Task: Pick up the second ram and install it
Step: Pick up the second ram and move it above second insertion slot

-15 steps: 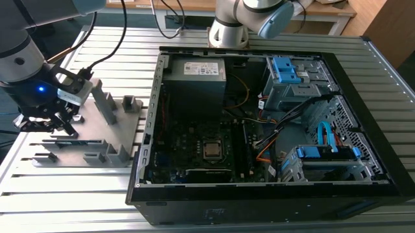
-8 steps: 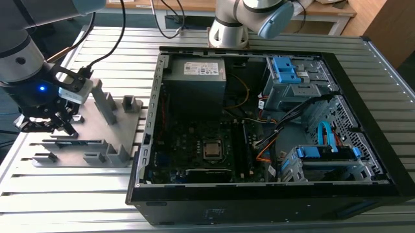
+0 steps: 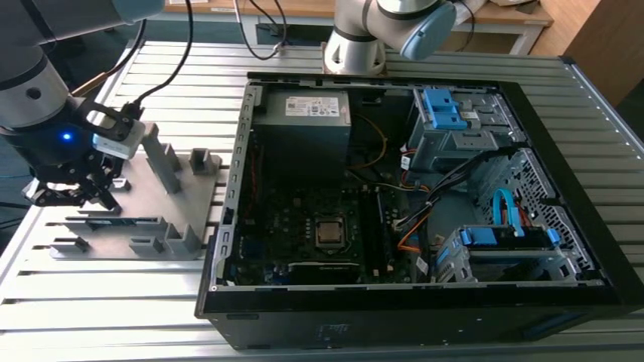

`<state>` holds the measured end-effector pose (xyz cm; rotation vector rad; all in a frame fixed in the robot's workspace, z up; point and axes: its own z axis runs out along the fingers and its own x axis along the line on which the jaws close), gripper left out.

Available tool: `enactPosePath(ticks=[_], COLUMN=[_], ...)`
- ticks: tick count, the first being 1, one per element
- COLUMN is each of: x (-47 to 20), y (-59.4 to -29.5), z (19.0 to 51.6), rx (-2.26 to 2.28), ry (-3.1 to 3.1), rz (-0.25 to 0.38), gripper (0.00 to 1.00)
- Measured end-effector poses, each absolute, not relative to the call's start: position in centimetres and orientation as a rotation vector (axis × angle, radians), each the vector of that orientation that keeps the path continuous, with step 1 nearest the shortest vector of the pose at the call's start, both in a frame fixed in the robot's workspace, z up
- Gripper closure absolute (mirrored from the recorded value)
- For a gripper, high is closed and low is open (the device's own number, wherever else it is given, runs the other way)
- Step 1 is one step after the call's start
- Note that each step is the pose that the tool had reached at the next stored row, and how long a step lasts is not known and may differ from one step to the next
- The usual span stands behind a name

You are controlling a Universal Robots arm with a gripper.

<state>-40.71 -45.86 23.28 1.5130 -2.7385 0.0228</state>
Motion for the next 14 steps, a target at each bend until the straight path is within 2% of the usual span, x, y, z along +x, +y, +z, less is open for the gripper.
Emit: enactPosePath(ticks=[14], x=[-40.71], y=[-45.86], z=[23.28], rx=[1.623], ry=[-2.675], rz=[0.024], gripper=[0.90])
